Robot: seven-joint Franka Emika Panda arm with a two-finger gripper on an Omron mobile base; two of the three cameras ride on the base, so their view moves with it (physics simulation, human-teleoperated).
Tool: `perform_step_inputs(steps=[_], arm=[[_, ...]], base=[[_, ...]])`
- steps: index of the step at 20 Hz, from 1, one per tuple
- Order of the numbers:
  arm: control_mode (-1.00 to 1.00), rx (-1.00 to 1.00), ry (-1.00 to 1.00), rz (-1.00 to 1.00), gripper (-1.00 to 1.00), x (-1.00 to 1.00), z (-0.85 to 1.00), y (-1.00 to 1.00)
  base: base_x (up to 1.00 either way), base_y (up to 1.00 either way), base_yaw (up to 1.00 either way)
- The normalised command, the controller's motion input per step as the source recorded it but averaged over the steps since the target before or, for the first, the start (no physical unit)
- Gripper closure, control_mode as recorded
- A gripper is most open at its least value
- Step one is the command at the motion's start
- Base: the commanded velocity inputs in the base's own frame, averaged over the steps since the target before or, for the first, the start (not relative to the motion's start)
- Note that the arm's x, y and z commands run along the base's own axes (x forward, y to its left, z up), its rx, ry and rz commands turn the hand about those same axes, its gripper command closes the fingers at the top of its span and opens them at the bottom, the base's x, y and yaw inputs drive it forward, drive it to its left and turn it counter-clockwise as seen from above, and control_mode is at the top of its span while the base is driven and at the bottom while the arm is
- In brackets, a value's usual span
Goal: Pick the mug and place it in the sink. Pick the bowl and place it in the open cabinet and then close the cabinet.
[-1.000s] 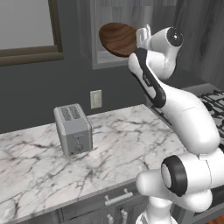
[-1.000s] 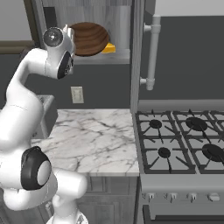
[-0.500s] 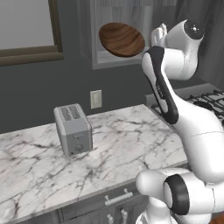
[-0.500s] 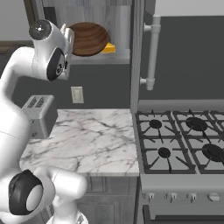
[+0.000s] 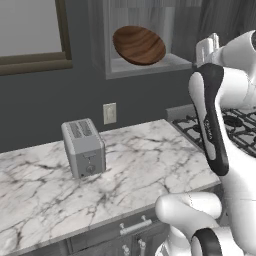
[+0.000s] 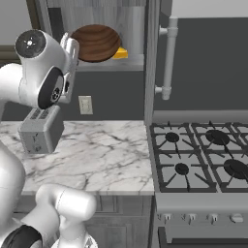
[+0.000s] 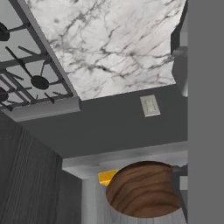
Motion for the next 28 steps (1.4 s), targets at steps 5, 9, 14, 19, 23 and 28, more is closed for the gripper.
perform_step_inputs(steps=[5,9,14,19,23,28], arm=[[-1.0,0.0,-0.04,0.0,-1.0,-0.75,0.0,-0.3],[-1.0,0.0,0.0,-0.01,-1.0,-0.68,0.0,-0.28],[-1.0,0.01,0.0,-0.03,-1.0,-0.64,0.0,-0.3],[-1.0,0.02,0.0,-0.06,-1.0,-0.48,0.0,-0.41],[-1.0,0.01,0.0,-0.05,-1.0,-0.5,0.0,-0.41],[-1.0,0.01,0.0,-0.05,-1.0,-0.5,0.0,-0.35]], base=[[0.0,0.0,0.0],[0.0,0.0,0.0],[0.0,0.0,0.0],[0.0,0.0,0.0],[0.0,0.0,0.0],[0.0,0.0,0.0]])
